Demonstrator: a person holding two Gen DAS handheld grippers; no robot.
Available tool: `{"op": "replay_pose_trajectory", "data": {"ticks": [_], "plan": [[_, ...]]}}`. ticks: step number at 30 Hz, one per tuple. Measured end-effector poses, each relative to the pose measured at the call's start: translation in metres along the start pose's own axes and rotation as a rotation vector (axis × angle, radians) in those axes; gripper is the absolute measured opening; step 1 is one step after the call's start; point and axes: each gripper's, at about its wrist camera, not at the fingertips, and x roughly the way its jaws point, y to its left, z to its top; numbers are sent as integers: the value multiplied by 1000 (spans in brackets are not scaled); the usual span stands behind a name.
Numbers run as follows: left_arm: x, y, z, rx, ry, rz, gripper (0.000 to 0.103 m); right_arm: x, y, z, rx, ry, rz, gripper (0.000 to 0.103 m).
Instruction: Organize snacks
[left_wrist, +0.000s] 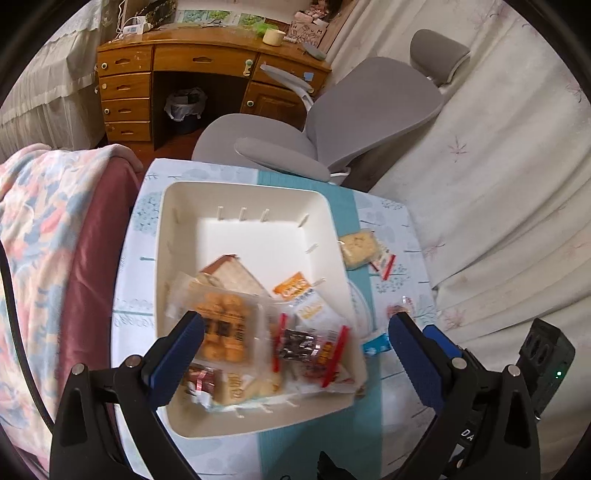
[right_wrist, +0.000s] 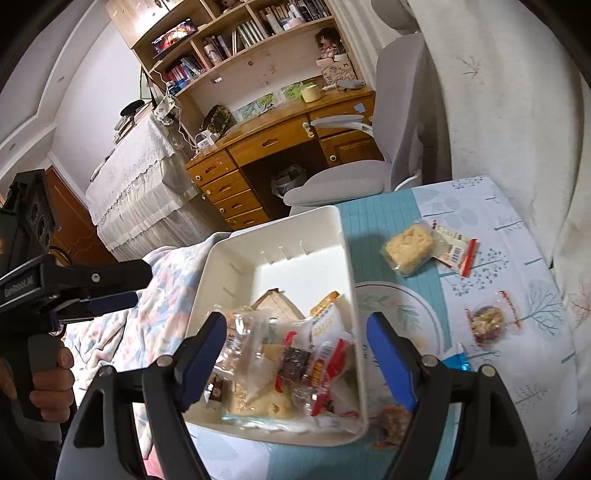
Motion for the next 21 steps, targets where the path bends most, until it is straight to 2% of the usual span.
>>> {"op": "replay_pose_trajectory", "data": {"ticks": [10, 21], "plan": [[8, -48, -25, -97, -37, 19, 99, -28, -52, 10, -34, 24, -2, 79], [36, -97, -64, -178, -20, 58, 99, -41, -118, 25, -111, 72, -7, 80]]}}
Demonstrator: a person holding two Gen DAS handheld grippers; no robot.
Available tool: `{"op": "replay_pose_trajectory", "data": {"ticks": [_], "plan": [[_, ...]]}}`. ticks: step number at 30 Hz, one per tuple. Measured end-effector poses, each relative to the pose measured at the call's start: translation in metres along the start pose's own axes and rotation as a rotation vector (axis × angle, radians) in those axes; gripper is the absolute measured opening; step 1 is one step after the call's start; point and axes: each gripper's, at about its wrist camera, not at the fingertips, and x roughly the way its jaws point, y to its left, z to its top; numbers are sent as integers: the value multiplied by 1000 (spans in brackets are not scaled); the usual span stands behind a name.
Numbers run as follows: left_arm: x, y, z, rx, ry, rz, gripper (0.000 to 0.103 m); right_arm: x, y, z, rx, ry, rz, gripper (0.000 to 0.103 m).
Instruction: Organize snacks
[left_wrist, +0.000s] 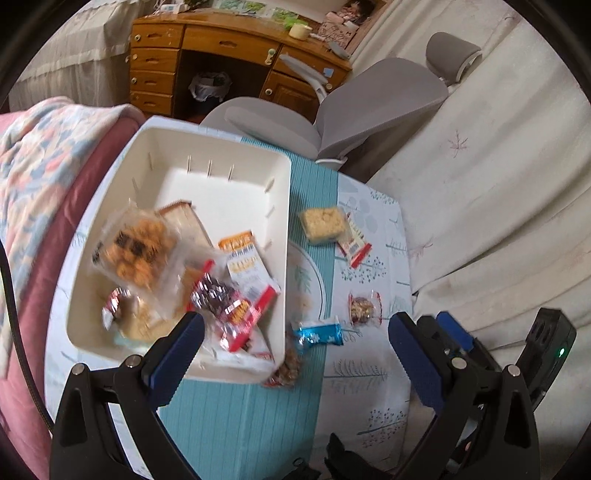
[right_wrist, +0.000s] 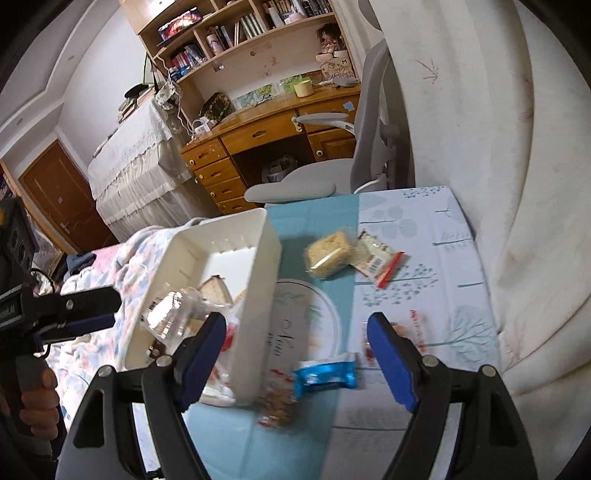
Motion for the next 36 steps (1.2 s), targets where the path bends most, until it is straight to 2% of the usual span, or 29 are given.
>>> {"op": "replay_pose_trajectory", "data": {"ticks": [6, 11, 18, 26, 32, 36], "plan": [[18, -14, -29, -10, 21, 72, 99, 10, -25, -1, -72, 60, -11, 80], [39, -17, -56, -15, 75, 123, 99, 28, -39, -4, -127, 113, -35, 80], [70, -16, -84, 15, 91, 191, 99, 61, -58, -9, -96, 219, -31, 80], [106, -15, -113, 34, 38, 193, 99, 98, -74, -16, -59, 325, -32, 80], [127, -16, -124, 53, -21, 194, 99, 119, -91, -20, 41, 383, -1, 80], [139, -20, -129, 82, -52, 225, 99, 131, -100, -23, 131, 409, 7, 80]]}}
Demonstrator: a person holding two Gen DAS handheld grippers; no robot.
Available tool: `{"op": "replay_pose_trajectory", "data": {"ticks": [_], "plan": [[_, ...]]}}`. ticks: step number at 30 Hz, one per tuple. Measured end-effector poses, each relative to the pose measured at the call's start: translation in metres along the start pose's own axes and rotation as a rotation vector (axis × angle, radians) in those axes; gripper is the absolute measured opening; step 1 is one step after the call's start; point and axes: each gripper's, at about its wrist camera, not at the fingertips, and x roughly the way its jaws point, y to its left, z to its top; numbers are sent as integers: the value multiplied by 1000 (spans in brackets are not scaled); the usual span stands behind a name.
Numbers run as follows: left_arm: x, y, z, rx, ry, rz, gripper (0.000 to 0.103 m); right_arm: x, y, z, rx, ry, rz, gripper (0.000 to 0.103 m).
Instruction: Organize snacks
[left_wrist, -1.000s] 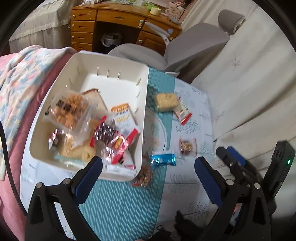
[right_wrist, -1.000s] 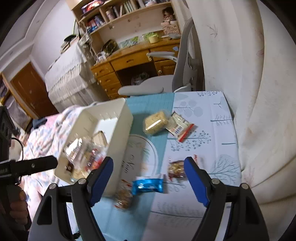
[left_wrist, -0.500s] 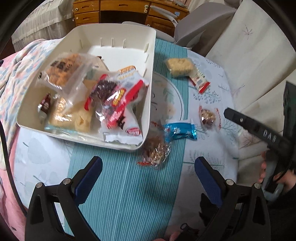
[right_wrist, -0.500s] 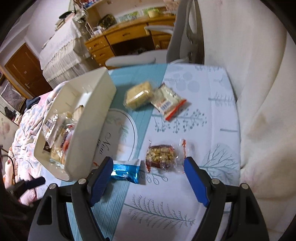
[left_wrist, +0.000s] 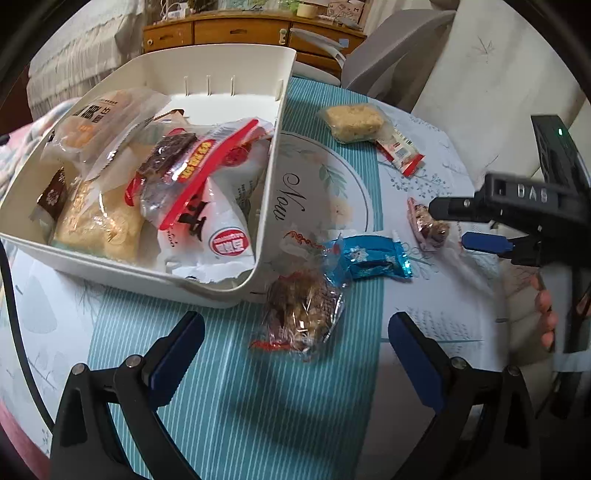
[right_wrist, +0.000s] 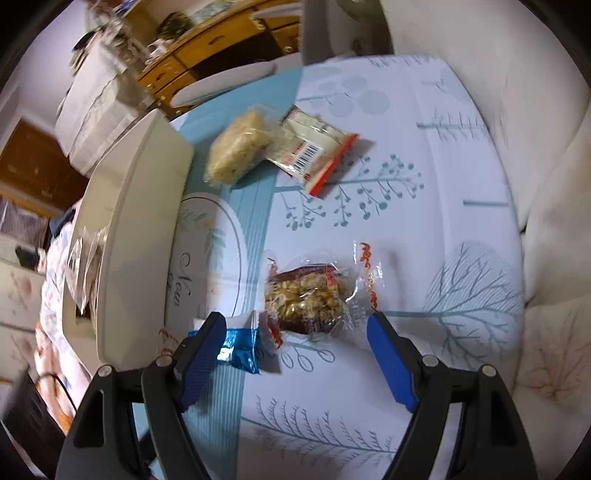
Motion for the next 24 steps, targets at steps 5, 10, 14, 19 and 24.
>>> {"op": "replay_pose_trajectory", "data": {"ticks": [5, 10, 14, 19, 24], "plan": [[13, -9, -1, 25, -10, 36, 98, 14, -2, 3, 52, 34, -32, 80], [28, -18, -3, 54, -2, 84, 94, 20, 0, 4, 63, 43, -82, 80], [36, -18, -3, 42, 15, 107, 87, 21, 1, 4, 63, 24, -95, 79], [43, -17, -4, 26, 29, 107, 69, 20, 2, 7, 24, 16, -112, 71], [45, -17, -4, 25, 24, 126, 63, 18, 14, 6, -65, 19, -151, 63]]}}
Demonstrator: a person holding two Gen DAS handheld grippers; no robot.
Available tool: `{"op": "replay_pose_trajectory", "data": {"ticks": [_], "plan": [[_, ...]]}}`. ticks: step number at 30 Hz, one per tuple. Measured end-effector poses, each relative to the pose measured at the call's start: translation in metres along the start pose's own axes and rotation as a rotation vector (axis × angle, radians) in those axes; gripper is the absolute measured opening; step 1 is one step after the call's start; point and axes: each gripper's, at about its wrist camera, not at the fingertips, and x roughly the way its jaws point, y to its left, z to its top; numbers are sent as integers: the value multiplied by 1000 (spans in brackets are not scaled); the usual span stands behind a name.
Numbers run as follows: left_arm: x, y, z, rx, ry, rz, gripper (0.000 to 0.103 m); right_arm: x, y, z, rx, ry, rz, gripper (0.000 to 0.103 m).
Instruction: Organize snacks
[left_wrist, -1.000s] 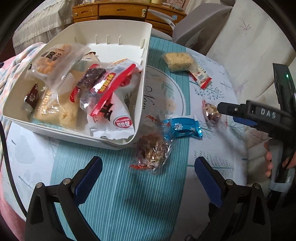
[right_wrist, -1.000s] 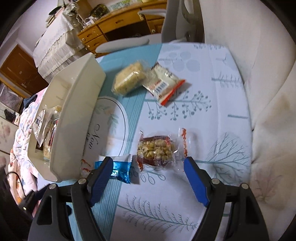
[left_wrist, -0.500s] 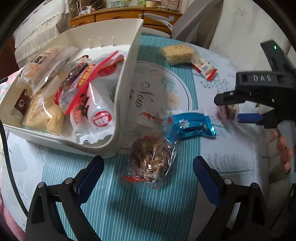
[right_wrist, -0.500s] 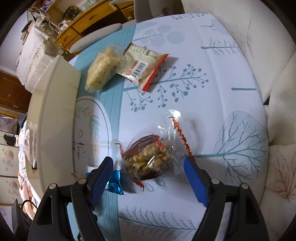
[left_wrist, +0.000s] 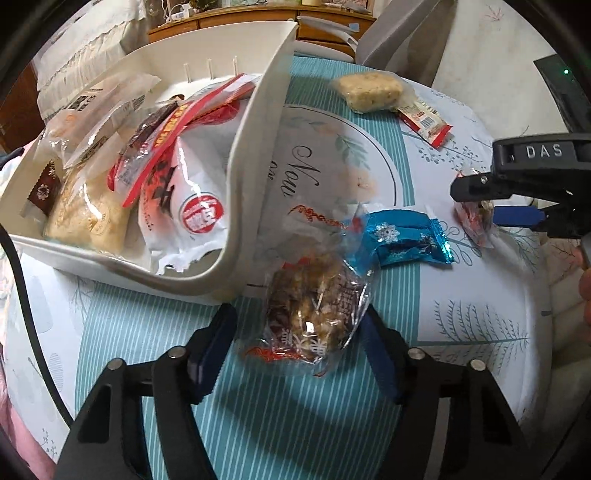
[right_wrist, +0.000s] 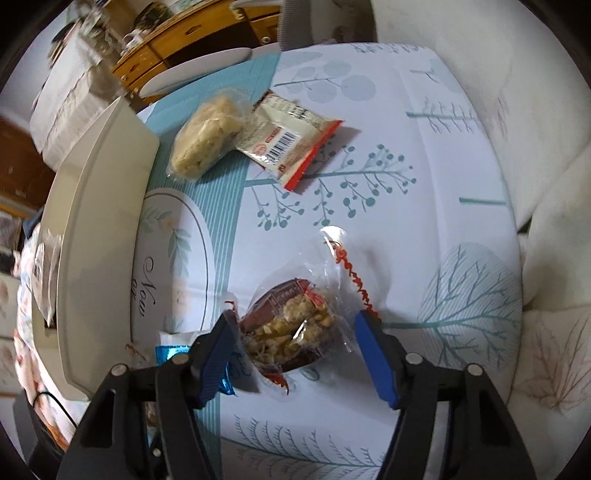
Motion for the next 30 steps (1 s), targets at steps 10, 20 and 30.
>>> {"op": "replay_pose_trajectory", "data": {"ticks": [10, 20, 30], "plan": [[-11, 6, -7, 45, 18, -15, 51, -1, 11, 1, -5, 31, 3, 59], [-20, 4, -11, 109, 103, -114, 44, -7, 7, -18, 52, 106, 53, 57], [-58, 1, -14, 288, 153, -215, 44, -28, -1, -35, 175, 78, 170, 57]]}}
